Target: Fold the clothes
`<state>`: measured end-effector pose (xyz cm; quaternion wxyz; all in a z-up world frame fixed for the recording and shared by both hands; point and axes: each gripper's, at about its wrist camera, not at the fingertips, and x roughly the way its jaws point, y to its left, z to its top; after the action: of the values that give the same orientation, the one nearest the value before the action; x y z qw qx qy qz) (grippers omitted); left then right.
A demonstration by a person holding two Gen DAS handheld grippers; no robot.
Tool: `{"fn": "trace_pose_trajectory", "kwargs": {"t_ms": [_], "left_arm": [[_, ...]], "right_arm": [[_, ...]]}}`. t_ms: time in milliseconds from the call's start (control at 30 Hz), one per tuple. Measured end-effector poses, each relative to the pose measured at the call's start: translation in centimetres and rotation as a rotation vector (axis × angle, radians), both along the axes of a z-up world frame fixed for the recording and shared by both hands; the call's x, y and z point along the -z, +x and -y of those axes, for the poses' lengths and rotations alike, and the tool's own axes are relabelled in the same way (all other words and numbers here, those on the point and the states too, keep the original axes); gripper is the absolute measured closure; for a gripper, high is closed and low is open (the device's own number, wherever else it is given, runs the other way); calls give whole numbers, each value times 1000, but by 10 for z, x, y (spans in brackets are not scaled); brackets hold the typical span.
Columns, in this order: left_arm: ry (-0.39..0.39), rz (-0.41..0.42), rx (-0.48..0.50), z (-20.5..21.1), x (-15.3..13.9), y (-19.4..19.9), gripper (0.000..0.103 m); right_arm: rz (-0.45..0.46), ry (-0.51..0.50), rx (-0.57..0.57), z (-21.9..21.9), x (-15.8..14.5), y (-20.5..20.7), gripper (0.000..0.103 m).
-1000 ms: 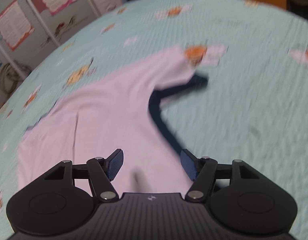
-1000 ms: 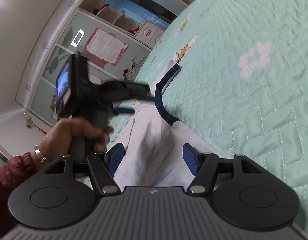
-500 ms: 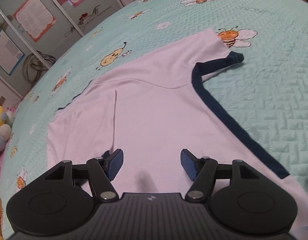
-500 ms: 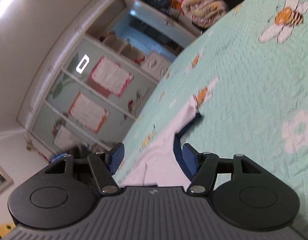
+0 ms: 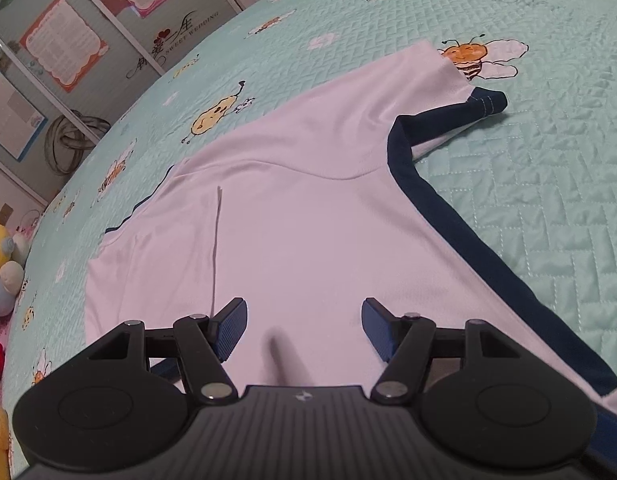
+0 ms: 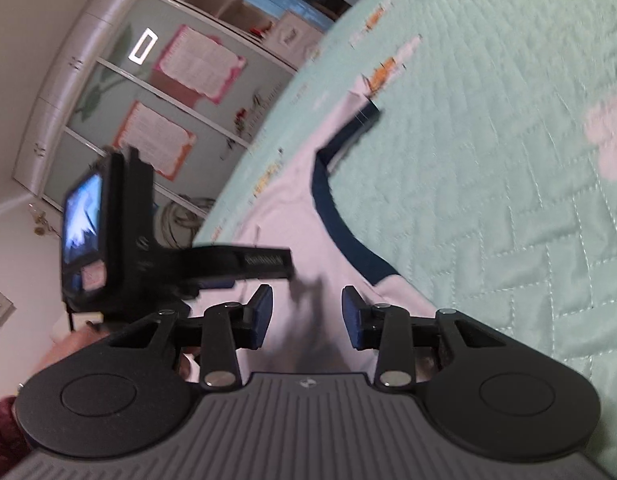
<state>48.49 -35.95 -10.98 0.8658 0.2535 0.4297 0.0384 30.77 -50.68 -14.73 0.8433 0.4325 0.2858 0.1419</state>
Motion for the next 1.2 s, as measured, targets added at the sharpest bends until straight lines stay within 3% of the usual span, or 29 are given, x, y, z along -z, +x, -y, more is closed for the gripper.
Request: {"fn": "trace_pose_trajectory", "kwargs": {"t_ms": [233, 433, 567, 667, 800, 933, 1100, 1200], "left_arm": [[20, -6, 10, 6, 4, 9, 35], [-2, -22, 16, 8, -1, 12, 35], [-176, 23, 35, 8, -22, 12, 37], [-241, 77, 77, 19, -37, 13, 38], [-223, 114, 160, 43, -47, 19, 38], [-245, 110, 208, 62, -51, 39, 38], [-201, 159, 239, 90, -51, 74, 38], [-208, 140, 279, 107, -43, 94, 36]], "right_arm": [[-25, 3, 29, 3, 12, 4, 80], [-2, -5, 45, 4, 14, 4, 80], [14, -16, 56, 3, 13, 4, 79], [17, 9, 62, 6, 17, 6, 79], [23, 75, 79, 14, 23, 5, 80], [27, 71, 85, 14, 22, 4, 80], [29, 84, 86, 14, 24, 5, 80], [33, 84, 85, 14, 25, 6, 80]]}}
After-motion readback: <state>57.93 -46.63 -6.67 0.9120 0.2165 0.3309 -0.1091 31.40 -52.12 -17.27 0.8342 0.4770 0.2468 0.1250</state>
